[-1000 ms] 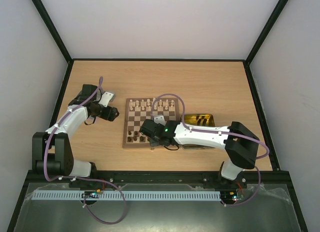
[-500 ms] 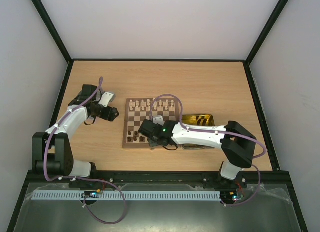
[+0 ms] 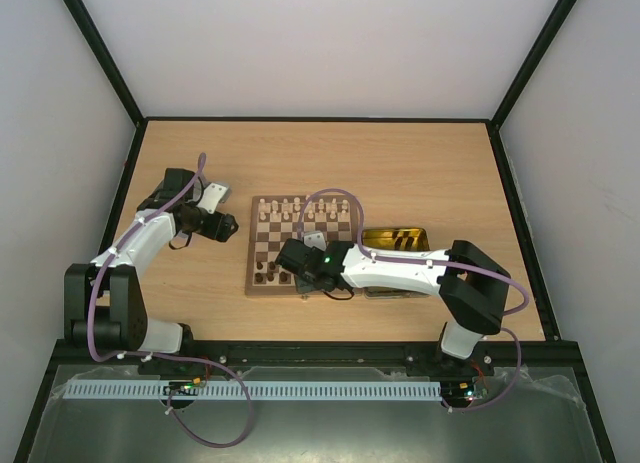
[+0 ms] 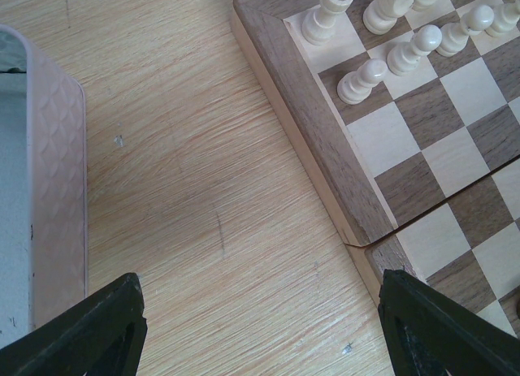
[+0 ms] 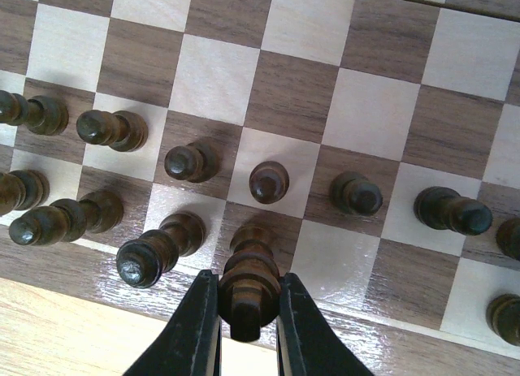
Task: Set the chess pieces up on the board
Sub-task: Place the chess piece on the chessboard.
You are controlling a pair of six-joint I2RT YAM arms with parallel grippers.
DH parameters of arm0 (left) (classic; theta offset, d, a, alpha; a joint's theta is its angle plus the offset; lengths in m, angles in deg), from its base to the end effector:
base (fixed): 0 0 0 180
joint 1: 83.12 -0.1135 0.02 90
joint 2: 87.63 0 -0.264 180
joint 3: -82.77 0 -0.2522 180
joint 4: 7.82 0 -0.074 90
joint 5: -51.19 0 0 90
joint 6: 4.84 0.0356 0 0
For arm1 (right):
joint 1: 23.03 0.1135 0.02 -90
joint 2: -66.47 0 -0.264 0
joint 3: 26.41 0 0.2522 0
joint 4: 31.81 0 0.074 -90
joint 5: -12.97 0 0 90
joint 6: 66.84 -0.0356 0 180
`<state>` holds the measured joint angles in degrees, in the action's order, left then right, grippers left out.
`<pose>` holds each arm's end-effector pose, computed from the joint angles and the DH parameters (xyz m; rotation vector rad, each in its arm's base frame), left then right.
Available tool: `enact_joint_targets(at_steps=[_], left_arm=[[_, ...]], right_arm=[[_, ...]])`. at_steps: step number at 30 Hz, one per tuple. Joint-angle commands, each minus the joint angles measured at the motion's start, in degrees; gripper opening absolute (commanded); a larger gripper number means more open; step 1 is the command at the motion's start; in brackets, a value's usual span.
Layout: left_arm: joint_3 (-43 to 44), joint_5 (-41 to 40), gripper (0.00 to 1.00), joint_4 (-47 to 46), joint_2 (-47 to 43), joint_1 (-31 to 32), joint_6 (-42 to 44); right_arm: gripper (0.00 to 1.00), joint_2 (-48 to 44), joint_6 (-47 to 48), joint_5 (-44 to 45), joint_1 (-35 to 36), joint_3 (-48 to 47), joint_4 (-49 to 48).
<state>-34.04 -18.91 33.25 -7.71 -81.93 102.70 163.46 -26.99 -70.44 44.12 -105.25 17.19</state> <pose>0.2723 -0.0178 0.2099 0.5359 2.4652 -0.3341 0.1336 0.3064 0.1962 -0.3830 2.7838 0.4008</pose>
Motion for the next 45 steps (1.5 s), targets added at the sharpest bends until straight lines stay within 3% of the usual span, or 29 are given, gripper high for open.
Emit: enact_joint_targets(at_steps=[1,45], left_arm=[[-0.7,0.3,0.79,0.1,-0.2,-0.4,0.4],[-0.7,0.3,0.79,0.2,-0.2,-0.4,0.4]], right_arm=[[0.02,0.8,0.2,0.5,0.5,-0.6,-0.8],[0.02,-0.2,-0.1,1.4,0.7,0.5,1.3]])
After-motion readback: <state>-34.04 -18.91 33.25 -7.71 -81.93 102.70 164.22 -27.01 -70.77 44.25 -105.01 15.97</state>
